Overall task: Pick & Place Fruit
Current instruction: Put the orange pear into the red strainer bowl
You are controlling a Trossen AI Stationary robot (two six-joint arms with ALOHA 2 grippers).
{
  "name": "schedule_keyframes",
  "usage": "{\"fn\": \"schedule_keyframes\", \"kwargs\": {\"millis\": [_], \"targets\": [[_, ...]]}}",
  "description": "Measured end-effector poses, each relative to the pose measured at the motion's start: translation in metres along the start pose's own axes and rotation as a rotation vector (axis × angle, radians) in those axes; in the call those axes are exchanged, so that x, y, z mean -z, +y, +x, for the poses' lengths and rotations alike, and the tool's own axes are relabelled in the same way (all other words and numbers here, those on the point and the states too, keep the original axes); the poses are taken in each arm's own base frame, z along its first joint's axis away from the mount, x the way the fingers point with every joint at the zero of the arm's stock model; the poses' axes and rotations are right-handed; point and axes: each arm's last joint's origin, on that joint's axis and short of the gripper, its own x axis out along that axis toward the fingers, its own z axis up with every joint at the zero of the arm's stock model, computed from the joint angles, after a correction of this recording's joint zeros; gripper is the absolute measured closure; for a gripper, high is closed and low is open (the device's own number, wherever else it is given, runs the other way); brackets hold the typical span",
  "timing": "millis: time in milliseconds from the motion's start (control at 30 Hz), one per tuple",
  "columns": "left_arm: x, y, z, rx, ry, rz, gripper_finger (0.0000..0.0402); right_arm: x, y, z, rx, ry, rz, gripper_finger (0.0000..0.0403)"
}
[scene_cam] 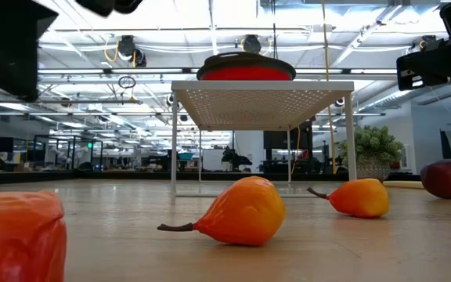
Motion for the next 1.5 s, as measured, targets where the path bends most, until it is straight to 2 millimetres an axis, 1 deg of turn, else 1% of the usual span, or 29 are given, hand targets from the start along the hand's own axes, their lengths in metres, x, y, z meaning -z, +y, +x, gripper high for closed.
{"fn": "schedule_keyframes", "kwargs": {"millis": [100,267,500,633,700,833,933,1167,1267,1500], "targets": [[0.000,0.001,0.000,-0.006,-0.003,0.167,0.0147,0.000,0.000,0.000,0.000,0.000,0.000,0.0403],[0.008,0.001,-0.001,-0.008,-0.012,0.565,0.0147,0.000,0.000,0.000,0.000,0.000,0.000,0.0403],[0.020,0.002,-0.002,-0.057,-0.121,1.052,0.0147,0.000,0.000,0.000,0.000,0.000,0.000,0.0403],[0.022,0.001,-0.002,-0.096,-0.181,1.240,0.0147,0.000,0.000,0.000,0.000,0.001,0.000,0.0403],[0.022,0.000,-0.002,-0.089,-0.185,1.298,0.0147,0.000,0.000,0.000,0.000,0.001,0.000,0.0403],[0.022,-0.005,0.005,-0.050,-0.212,1.376,0.0147,0.000,0.000,0.000,0.000,0.001,0.000,0.0403],[0.024,-0.009,0.014,-0.006,-0.217,1.425,0.0147,0.000,0.000,0.000,0.001,0.001,0.000,0.0403],[0.028,0.001,0.046,-0.038,-0.120,1.493,0.0147,0.000,0.000,0.000,0.000,0.002,0.000,0.0403],[0.028,0.002,0.050,-0.050,-0.116,1.507,0.0147,0.000,0.000,0.000,0.000,0.002,0.000,0.0403],[0.028,0.002,0.050,-0.045,-0.119,1.560,0.0147,0.000,0.000,0.000,0.000,0.002,0.000,0.0403]]}}
